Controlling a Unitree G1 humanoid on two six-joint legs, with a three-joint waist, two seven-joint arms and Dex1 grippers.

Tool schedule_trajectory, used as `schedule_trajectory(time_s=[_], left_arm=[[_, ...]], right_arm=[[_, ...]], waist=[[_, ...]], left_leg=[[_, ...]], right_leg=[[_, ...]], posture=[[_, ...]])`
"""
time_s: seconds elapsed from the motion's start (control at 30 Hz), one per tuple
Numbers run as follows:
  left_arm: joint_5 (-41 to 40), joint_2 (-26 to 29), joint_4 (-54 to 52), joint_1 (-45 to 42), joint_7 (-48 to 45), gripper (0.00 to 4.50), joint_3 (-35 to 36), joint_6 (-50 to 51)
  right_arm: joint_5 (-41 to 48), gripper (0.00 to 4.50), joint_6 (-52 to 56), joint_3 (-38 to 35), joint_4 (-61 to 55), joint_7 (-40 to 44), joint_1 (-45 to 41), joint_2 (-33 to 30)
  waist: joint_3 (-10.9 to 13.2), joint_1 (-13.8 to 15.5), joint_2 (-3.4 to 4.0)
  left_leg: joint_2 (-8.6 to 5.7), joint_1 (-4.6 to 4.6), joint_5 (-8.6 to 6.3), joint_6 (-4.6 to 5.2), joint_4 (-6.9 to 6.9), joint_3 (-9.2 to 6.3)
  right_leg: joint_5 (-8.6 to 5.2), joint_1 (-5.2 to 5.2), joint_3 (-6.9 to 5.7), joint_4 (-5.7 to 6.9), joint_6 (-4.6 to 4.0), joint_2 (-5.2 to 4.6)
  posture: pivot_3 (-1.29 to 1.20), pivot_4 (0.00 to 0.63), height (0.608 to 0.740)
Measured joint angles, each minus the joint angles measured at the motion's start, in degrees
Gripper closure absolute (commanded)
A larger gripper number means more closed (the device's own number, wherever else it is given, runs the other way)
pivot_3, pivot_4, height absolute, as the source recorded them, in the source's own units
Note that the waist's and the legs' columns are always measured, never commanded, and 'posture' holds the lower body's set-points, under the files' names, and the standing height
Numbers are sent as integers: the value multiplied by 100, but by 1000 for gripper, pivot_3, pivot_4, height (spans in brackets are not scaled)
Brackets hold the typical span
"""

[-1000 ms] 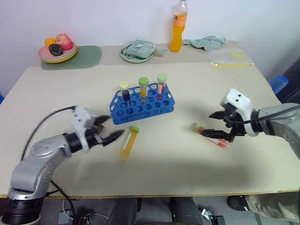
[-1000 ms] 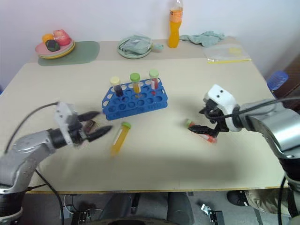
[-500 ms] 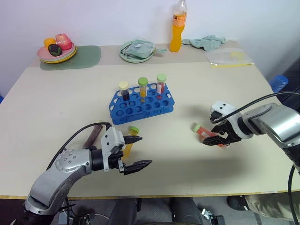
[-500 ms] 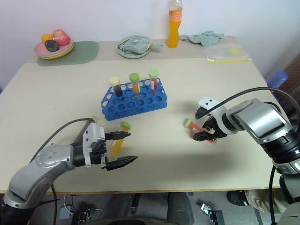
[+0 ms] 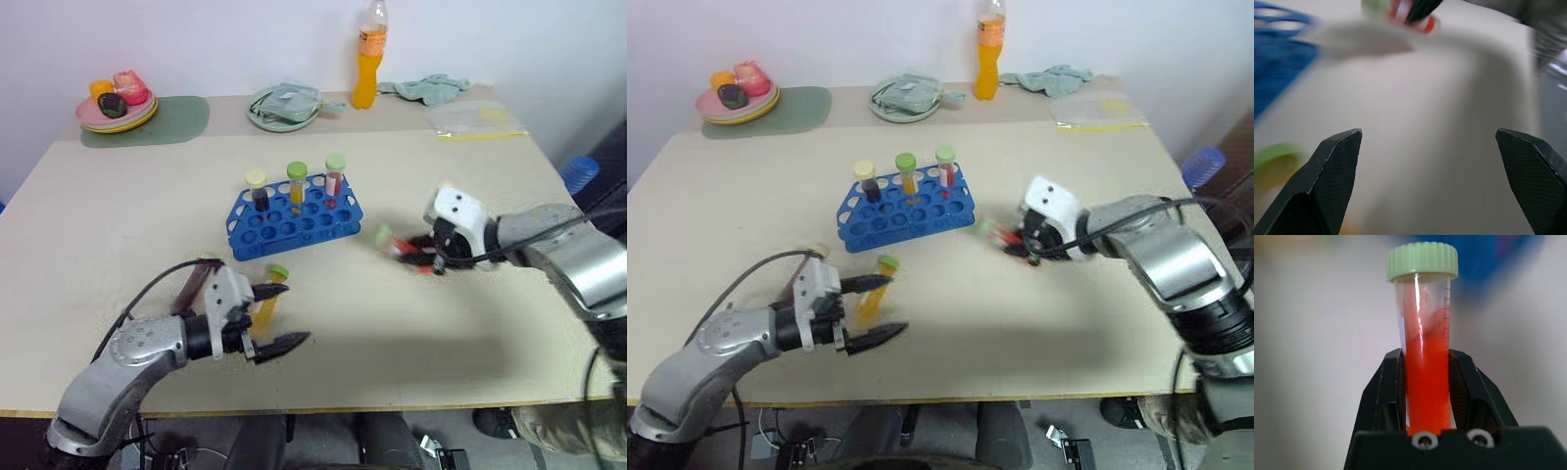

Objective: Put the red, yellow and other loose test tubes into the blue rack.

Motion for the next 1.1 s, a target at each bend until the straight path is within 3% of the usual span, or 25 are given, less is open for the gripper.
schedule_trajectory(time_s=[0.07, 0.23, 0.37, 0.6, 1.1], left_arm=[[-86, -76, 171, 16, 97, 0, 242, -3], [-119, -237, 466, -108, 287, 0, 405, -2], [-118, -259, 545, -314, 424, 0, 414, 38], [-221, -246, 476, -678, 731, 0, 430, 399], [-431, -107, 87, -408, 850, 0, 517, 713]], right_arm=[[127, 3762, -320, -516, 33, -777, 141, 1155], [-98, 3762, -1330, -741, 528, -2390, 265, 3373], [-693, 3762, -2451, -476, 1343, -3063, 314, 4196], [-1072, 3762, -3430, -421, 2207, -3334, 320, 4540], [-1174, 3762, -3888, -467, 3201, -3303, 131, 4578]], waist=[[-5, -6, -9], [-7, -16, -5], [-6, -15, -4], [-6, -53, -3], [-6, -174, -3]], left_leg=[[0, 1, 4, -7, 2, -7], [-1, 7, 25, -42, -4, -11], [-4, 7, 28, -47, -3, -8], [-3, 22, 28, -47, -10, 30], [8, 58, 15, -24, -24, 51]], right_leg=[[4, 2, 2, 2, -2, 3], [6, -5, 11, 14, -5, 5], [7, -11, 23, 21, -5, 5], [6, -38, 75, 59, -4, 11], [5, -32, 111, 70, -6, 23]], posture=[[0, 150, 740], [0, 150, 740], [0, 150, 740], [0, 150, 740], [0, 150, 740]])
